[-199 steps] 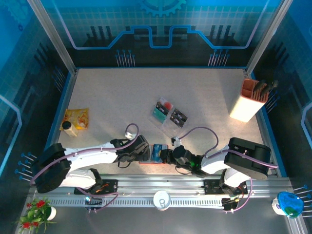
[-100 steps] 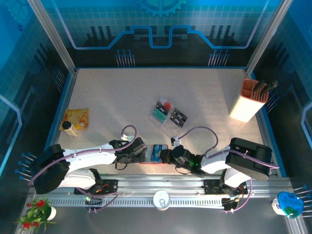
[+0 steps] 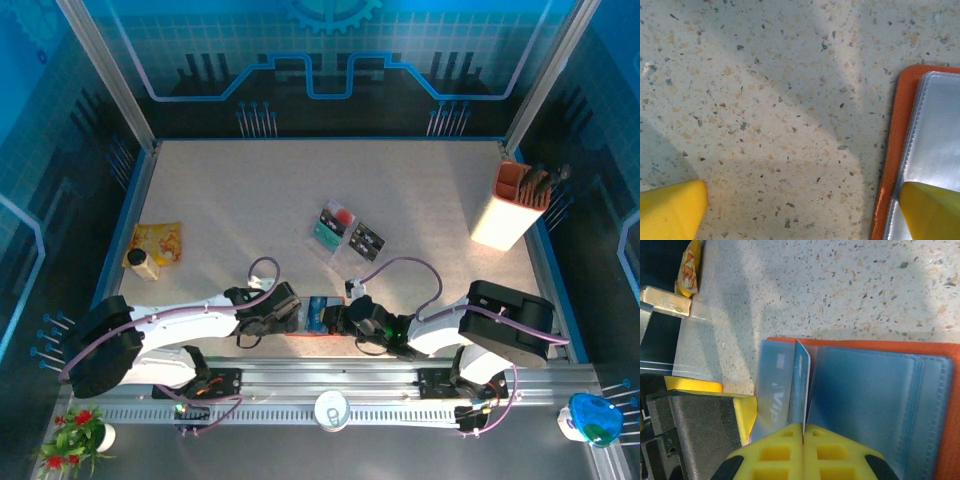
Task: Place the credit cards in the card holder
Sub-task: Insert the credit card into the card slot.
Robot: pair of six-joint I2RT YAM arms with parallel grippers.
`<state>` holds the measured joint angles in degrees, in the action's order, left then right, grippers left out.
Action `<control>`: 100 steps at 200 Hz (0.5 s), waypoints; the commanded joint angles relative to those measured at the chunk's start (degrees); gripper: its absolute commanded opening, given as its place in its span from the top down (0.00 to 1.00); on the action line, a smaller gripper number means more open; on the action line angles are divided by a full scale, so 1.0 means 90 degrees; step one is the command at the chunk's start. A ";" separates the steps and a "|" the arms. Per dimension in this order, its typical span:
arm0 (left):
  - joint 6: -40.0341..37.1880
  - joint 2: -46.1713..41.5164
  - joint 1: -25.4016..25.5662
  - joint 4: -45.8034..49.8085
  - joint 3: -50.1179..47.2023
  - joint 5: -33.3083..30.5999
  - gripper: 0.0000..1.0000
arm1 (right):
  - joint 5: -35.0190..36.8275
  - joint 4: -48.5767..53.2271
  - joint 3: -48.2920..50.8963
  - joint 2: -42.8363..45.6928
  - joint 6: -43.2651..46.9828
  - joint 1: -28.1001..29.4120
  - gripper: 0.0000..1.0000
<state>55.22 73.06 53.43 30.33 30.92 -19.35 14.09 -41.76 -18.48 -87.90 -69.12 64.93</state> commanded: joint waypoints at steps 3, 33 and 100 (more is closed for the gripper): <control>0.0065 0.0183 0.0001 -0.0166 -0.0330 0.0184 0.01 | 0.0109 0.0588 0.0064 0.0084 -0.0124 0.0071 1.00; 0.0056 0.0183 0.0001 -0.0185 -0.0324 0.0189 0.01 | 0.0130 0.1258 -0.0017 0.0351 -0.0230 0.0071 1.00; 0.0040 0.0213 0.0009 -0.0245 -0.0359 0.0195 0.01 | -0.0221 0.1871 -0.0367 0.0226 -0.0152 0.0061 1.00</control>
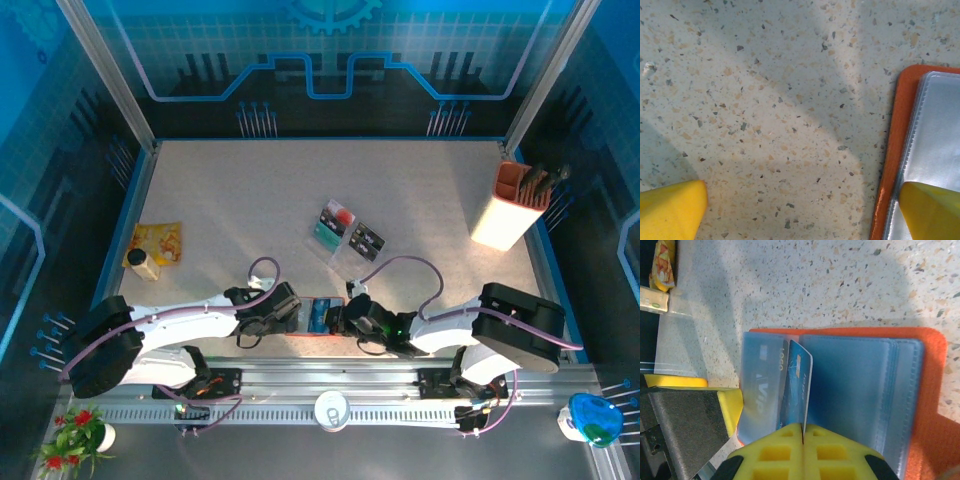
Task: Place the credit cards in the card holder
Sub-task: Insert the credit card into the card slot.
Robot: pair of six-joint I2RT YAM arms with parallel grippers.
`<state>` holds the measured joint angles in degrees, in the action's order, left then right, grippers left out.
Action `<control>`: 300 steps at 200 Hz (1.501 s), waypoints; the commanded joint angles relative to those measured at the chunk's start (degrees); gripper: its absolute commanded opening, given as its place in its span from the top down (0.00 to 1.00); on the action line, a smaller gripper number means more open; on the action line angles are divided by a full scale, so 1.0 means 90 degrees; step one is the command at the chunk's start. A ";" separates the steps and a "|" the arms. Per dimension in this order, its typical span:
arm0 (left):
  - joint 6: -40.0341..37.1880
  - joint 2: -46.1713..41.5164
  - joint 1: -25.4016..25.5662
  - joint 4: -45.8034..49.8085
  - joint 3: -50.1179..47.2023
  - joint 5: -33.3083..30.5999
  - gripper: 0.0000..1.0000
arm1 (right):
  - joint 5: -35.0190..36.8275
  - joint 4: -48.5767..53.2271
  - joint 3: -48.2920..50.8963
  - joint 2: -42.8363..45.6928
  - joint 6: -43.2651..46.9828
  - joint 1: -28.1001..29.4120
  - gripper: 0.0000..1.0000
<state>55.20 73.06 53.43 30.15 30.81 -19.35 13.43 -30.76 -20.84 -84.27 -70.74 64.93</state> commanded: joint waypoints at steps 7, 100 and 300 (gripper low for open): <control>0.0039 0.0214 0.0002 -0.0235 -0.0351 0.0195 0.01 | -0.0191 0.0671 -0.0147 -0.0232 0.0029 0.0047 1.00; 0.0030 0.0188 0.0001 -0.0244 -0.0356 0.0178 0.01 | -0.0745 0.0724 -0.0471 -0.0752 0.0053 -0.0089 1.00; 0.0078 -0.0858 -0.0582 0.0486 -0.0335 0.0046 0.01 | -0.1472 0.4375 -0.2925 -0.0685 0.3186 -0.0707 0.91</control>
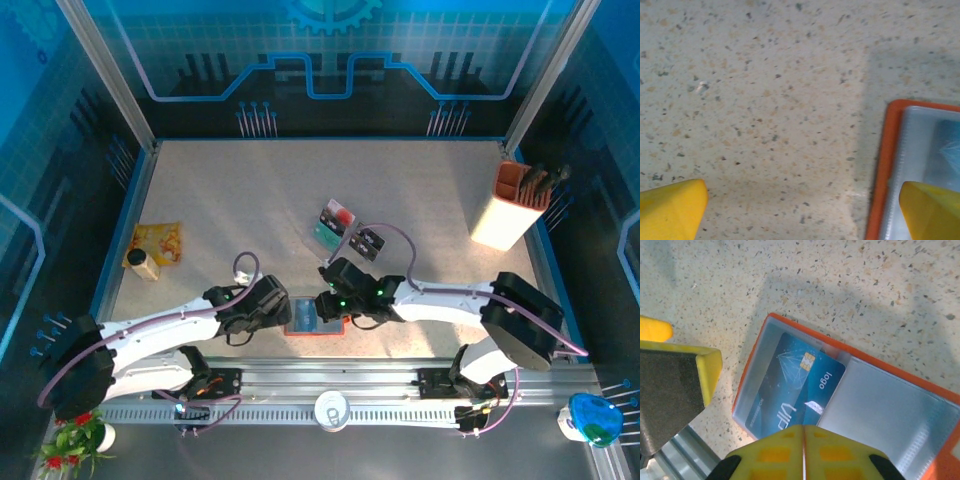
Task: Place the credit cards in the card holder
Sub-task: Insert the credit card into the card slot.
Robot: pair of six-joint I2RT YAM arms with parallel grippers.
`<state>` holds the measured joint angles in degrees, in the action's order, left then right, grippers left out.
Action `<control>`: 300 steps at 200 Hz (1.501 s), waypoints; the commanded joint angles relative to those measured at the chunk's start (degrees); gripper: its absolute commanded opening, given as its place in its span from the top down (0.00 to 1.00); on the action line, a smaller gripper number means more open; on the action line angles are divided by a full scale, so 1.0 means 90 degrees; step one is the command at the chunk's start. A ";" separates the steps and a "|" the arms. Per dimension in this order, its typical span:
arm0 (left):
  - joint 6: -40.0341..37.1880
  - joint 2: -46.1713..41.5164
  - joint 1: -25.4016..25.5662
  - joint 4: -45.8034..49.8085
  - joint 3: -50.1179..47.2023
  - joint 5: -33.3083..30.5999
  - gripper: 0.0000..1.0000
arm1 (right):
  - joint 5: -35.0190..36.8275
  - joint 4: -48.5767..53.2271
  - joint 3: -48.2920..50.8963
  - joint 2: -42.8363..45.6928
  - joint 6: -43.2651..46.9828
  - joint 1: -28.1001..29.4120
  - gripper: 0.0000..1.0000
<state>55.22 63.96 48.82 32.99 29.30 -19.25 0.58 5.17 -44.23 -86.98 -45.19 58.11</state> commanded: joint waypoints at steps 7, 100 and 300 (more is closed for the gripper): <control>0.0069 0.0223 -0.0072 0.0122 -0.0196 0.0056 0.01 | -0.0045 0.0405 -0.0420 -0.0494 0.0382 0.0074 0.92; -0.0127 0.1152 -0.0102 -0.0491 -0.0243 0.0419 0.01 | -0.0101 0.0783 -0.1471 -0.1904 0.0607 0.0399 0.99; -0.0128 0.1076 -0.0101 -0.0687 -0.0437 0.0435 0.01 | -0.0040 0.0790 -0.1158 -0.1648 0.0684 0.0347 1.00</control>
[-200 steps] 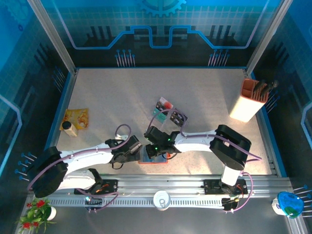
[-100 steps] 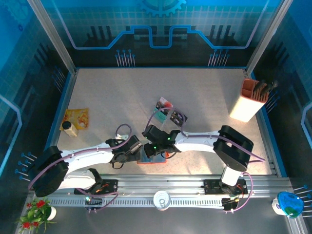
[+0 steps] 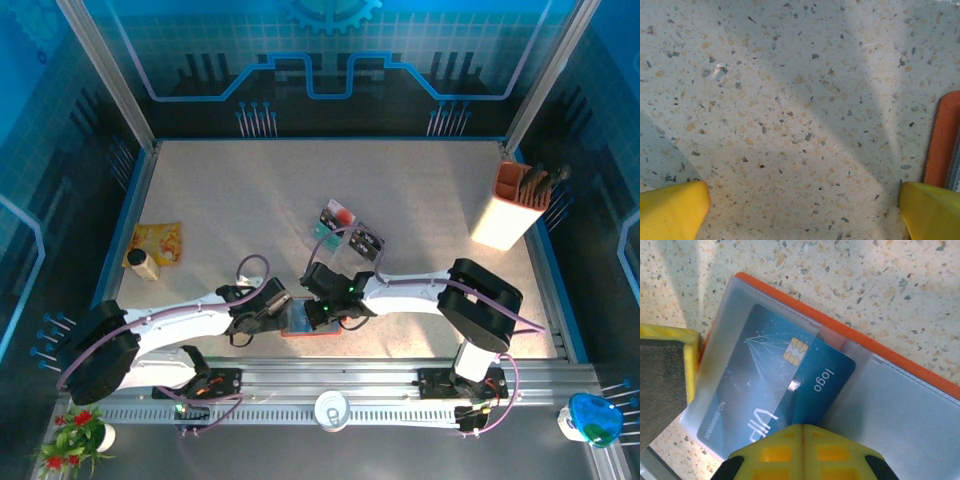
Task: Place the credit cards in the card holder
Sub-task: Insert the credit card into the card slot, then flip over the card slot on the card holder.
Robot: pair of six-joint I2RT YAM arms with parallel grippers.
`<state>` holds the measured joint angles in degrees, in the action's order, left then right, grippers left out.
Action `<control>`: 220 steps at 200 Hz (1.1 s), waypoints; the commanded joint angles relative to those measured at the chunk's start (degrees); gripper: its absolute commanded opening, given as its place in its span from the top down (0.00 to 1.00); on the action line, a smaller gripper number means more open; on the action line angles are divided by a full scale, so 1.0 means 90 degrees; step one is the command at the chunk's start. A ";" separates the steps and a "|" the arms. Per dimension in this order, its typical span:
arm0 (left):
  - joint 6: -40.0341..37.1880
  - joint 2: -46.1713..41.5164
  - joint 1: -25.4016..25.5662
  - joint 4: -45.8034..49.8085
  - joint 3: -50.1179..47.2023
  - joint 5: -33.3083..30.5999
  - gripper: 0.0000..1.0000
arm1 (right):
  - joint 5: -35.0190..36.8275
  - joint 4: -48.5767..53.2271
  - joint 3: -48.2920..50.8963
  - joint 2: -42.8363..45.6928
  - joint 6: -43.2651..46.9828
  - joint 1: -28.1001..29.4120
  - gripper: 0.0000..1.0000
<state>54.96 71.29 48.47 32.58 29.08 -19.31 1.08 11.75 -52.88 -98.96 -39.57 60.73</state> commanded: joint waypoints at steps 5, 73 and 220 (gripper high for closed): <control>-0.0098 0.0263 -0.0054 -0.0641 -0.0411 0.0443 0.01 | -0.0118 0.0079 -0.0257 -0.0358 0.0070 0.0080 1.00; -0.0105 0.0068 -0.0053 -0.0519 -0.0379 0.0416 0.01 | -0.0219 0.0159 -0.0628 -0.0556 0.0100 0.0227 1.00; -0.0258 -0.2266 -0.0199 0.0369 0.0356 0.0256 0.01 | -0.0196 0.0318 0.0853 0.2010 0.0357 -0.1085 0.82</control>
<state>54.89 50.72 47.16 35.77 29.61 -18.57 0.54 13.39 -47.27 -81.87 -38.22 52.75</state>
